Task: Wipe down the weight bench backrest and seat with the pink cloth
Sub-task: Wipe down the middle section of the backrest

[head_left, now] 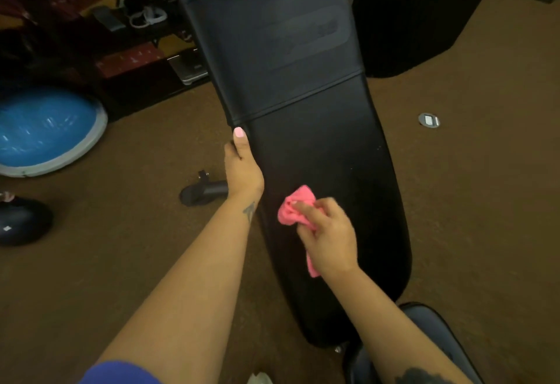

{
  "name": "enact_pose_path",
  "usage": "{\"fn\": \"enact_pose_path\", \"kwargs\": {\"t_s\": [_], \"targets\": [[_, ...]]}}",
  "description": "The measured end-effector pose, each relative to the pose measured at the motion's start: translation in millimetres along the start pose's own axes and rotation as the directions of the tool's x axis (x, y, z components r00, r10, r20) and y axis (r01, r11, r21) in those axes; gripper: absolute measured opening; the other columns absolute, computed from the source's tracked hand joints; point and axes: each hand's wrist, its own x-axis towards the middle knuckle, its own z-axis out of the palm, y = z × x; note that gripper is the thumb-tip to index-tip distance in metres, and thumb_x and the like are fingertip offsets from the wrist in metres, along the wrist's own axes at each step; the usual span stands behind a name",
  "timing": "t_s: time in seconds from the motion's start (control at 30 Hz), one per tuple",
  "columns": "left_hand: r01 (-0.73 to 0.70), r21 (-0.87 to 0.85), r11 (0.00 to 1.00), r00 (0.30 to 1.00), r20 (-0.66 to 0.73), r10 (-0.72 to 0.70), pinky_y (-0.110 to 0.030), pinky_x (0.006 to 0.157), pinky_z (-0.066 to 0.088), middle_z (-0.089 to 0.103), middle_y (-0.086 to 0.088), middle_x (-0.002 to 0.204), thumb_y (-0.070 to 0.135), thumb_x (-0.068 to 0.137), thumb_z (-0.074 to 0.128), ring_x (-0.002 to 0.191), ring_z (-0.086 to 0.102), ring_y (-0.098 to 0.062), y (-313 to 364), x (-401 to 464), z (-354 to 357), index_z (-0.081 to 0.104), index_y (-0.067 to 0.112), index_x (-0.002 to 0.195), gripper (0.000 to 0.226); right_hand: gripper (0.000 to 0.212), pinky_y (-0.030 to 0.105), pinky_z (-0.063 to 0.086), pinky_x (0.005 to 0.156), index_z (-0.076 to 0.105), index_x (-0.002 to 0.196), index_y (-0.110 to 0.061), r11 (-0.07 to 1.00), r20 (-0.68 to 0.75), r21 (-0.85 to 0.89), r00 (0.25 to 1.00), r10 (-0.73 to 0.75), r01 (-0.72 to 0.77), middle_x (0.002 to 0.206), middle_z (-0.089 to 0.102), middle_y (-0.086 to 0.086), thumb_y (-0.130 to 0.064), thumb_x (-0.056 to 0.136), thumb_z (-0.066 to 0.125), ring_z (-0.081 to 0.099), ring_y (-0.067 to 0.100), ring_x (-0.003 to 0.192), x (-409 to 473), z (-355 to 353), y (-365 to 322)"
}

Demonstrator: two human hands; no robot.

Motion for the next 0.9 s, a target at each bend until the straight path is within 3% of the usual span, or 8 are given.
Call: {"fn": "enact_pose_path", "kwargs": {"t_s": [0.17,0.27,0.37,0.47,0.57,0.73,0.9], "targets": [[-0.056,0.005,0.998,0.993,-0.106,0.056,-0.017,0.095,0.026,0.046,-0.006,0.146,0.047,0.103,0.020,0.136,0.040,-0.022,-4.9,-1.7,6.4,0.038,0.014,0.145,0.057,0.039,0.042,0.053,0.068,0.068,0.107,-0.025,0.992,-0.114,0.099,0.990,0.086,-0.075,0.093,0.058,0.005,-0.011,0.070,0.070,0.058,0.023,0.078,33.1,0.8,-12.3],[-0.095,0.015,0.995,0.985,-0.141,0.096,-0.008,0.086,0.025,0.050,-0.006,0.140,0.041,0.104,0.022,0.127,0.044,-0.016,-4.9,-2.3,7.5,0.044,0.010,0.140,0.052,0.042,0.041,0.053,0.065,0.066,0.110,-0.025,0.994,-0.041,0.107,0.999,0.002,0.002,0.094,0.058,0.005,-0.012,0.069,0.070,0.057,0.022,0.077,18.0,8.1,-20.4],[-0.093,0.012,0.996,0.984,-0.149,0.094,-0.014,0.092,0.027,0.051,-0.006,0.140,0.043,0.104,0.022,0.129,0.044,-0.017,-7.0,-2.0,8.0,0.044,0.012,0.140,0.053,0.045,0.042,0.053,0.064,0.067,0.108,-0.026,0.998,0.015,0.065,1.000,-0.006,0.005,0.093,0.060,0.004,-0.012,0.066,0.075,0.058,0.022,0.077,0.8,3.3,-1.0],[-0.095,0.004,0.995,0.984,-0.152,0.095,-0.020,0.099,0.029,0.051,-0.005,0.141,0.046,0.103,0.022,0.133,0.044,-0.021,-9.9,-0.5,8.7,0.043,0.014,0.141,0.054,0.041,0.042,0.053,0.065,0.069,0.105,-0.025,0.997,-0.033,0.041,0.997,0.063,-0.061,0.091,0.059,0.003,-0.012,0.066,0.076,0.057,0.021,0.077,11.9,-3.8,12.8],[-0.105,0.004,0.994,0.981,-0.165,0.104,-0.017,0.097,0.028,0.050,-0.005,0.142,0.044,0.104,0.022,0.133,0.043,-0.020,-10.0,-0.1,9.6,0.043,0.014,0.142,0.053,0.038,0.042,0.053,0.070,0.068,0.107,-0.025,0.988,-0.088,0.091,0.987,0.133,-0.125,0.094,0.058,0.003,-0.013,0.071,0.072,0.057,0.021,0.081,30.1,-3.8,1.6],[-0.125,0.003,0.992,0.976,-0.177,0.124,-0.023,0.102,0.031,0.052,-0.005,0.142,0.048,0.102,0.023,0.133,0.044,-0.021,-14.1,1.8,9.7,0.045,0.014,0.142,0.056,0.043,0.039,0.053,0.068,0.066,0.111,-0.026,0.995,-0.011,0.095,0.999,0.043,-0.041,0.095,0.059,0.001,-0.013,0.070,0.072,0.057,0.019,0.080,9.5,1.1,-4.3],[-0.136,0.000,0.991,0.969,-0.210,0.133,-0.025,0.101,0.034,0.056,-0.002,0.135,0.048,0.102,0.024,0.128,0.048,-0.019,-16.3,2.6,11.3,0.050,0.016,0.137,0.054,0.039,0.042,0.052,0.069,0.066,0.110,-0.029,0.976,-0.072,0.089,0.976,0.204,-0.198,0.096,0.057,0.000,-0.015,0.074,0.069,0.056,0.019,0.082,21.2,-8.1,24.6]]}}
